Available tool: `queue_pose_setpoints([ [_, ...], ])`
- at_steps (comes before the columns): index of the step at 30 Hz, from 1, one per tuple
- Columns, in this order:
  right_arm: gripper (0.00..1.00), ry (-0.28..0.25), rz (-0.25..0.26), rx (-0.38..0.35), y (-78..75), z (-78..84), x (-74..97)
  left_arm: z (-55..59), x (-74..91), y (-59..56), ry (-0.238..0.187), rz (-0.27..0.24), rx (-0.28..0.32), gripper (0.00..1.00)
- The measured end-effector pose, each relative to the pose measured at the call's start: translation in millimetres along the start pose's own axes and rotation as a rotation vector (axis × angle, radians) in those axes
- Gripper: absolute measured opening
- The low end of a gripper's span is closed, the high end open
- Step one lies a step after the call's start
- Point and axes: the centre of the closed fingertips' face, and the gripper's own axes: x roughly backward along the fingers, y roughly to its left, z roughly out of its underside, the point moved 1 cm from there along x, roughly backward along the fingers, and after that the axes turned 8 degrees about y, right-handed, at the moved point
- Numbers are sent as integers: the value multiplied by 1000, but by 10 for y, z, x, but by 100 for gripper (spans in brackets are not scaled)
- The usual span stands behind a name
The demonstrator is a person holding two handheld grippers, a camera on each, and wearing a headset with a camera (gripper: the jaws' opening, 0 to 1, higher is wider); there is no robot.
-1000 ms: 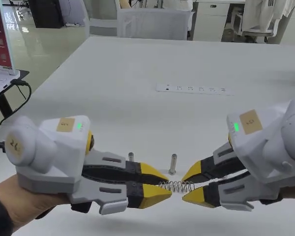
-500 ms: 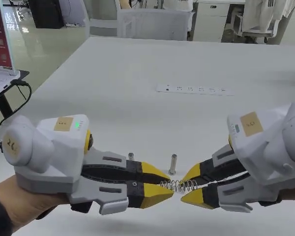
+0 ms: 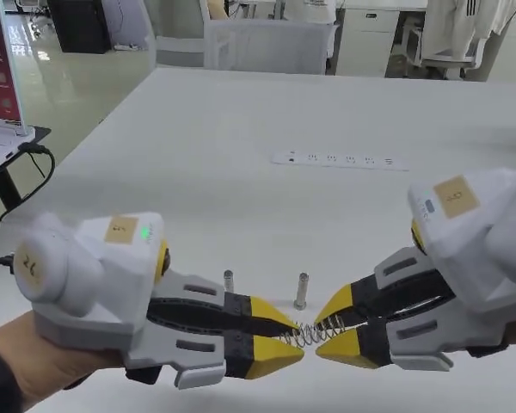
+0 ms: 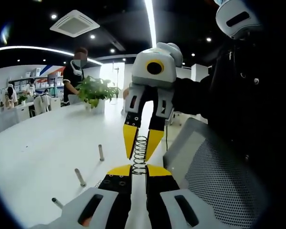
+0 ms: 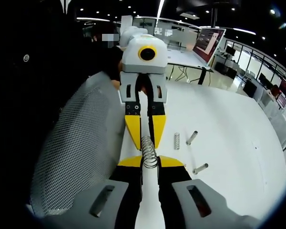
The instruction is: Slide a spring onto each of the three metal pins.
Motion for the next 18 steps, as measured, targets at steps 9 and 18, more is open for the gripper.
queue_pose_setpoints([
  [9, 9, -14, -16, -1, 37, -95, 10, 20, -17, -16, 15, 1, -14, 3],
  [18, 9, 11, -23, 8, 51, -134, -14, 55, -33, -16, 29, 1, -20, 3],
])
